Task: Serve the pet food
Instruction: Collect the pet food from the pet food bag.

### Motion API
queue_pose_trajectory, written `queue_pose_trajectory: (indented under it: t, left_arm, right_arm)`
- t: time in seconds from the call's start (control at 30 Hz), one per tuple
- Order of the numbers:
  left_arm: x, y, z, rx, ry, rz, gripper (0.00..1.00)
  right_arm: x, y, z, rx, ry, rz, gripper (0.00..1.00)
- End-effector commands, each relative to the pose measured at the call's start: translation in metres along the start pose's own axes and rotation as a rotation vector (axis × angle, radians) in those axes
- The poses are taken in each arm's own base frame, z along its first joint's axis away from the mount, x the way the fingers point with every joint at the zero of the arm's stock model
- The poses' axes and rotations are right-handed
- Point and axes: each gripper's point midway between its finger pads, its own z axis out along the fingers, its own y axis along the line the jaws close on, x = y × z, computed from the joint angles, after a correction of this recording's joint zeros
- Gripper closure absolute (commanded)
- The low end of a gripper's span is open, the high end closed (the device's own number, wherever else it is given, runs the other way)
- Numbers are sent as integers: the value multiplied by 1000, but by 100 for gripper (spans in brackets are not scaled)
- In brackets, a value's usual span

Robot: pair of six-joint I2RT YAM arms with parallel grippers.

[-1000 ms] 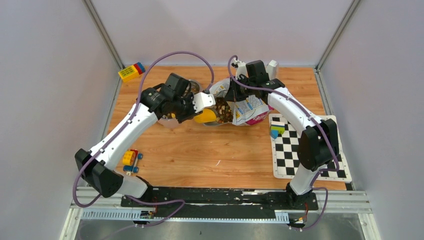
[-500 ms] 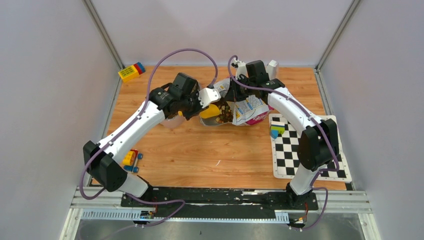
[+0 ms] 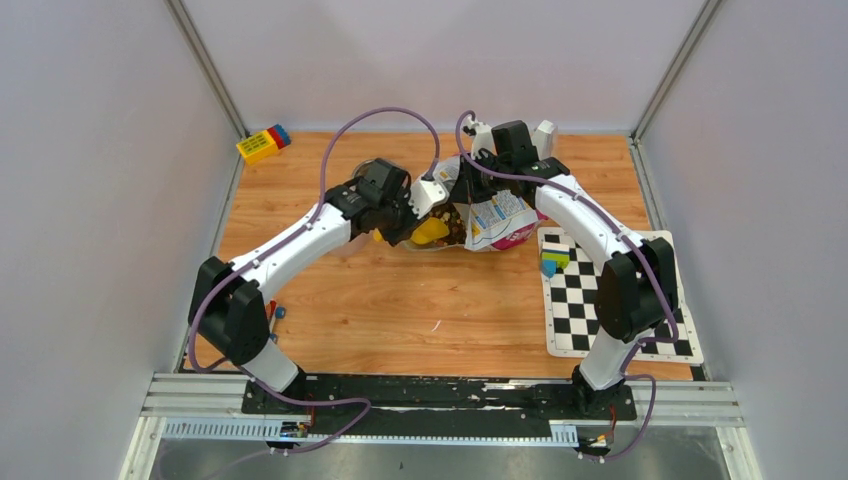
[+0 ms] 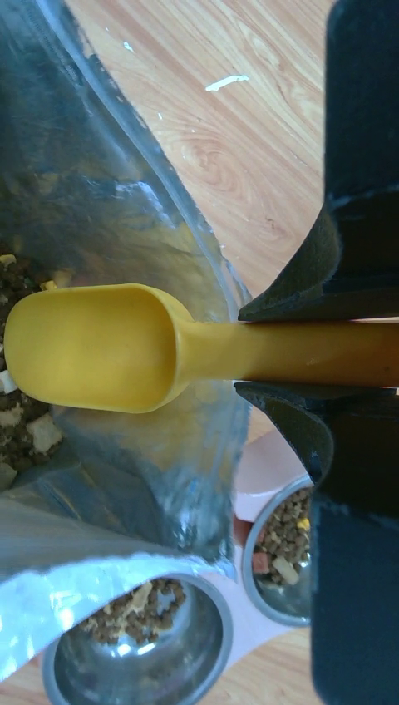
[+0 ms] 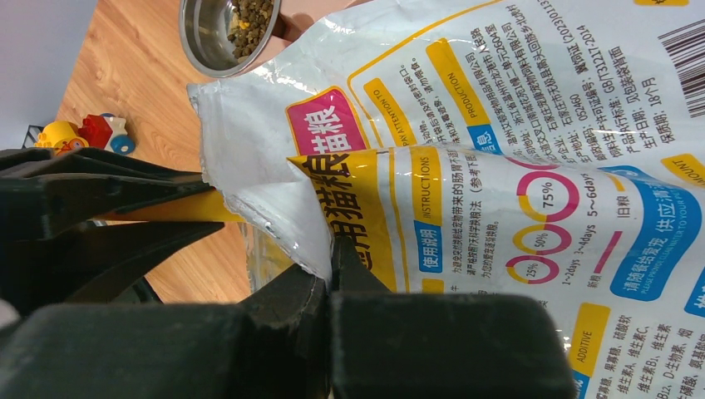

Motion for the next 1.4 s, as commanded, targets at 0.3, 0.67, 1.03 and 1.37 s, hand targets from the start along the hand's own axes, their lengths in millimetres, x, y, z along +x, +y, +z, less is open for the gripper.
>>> queue_pose_trajectory:
  t: [0.3, 0.67, 1.03, 1.37]
  left_arm:
    - [19, -10, 48, 13, -25, -55, 99]
    - [37, -12, 59, 12, 21, -49, 74]
    - [41, -19, 60, 56, 22, -68, 74]
    - [50, -24, 68, 100, 32, -106, 48]
  right_arm:
    - [-17, 18, -16, -39, -55, -37, 100]
    - [-19, 19, -19, -40, -62, -42, 100]
    - [-20, 21, -22, -39, -68, -47, 100]
    - [-21, 21, -23, -38, -73, -49, 100]
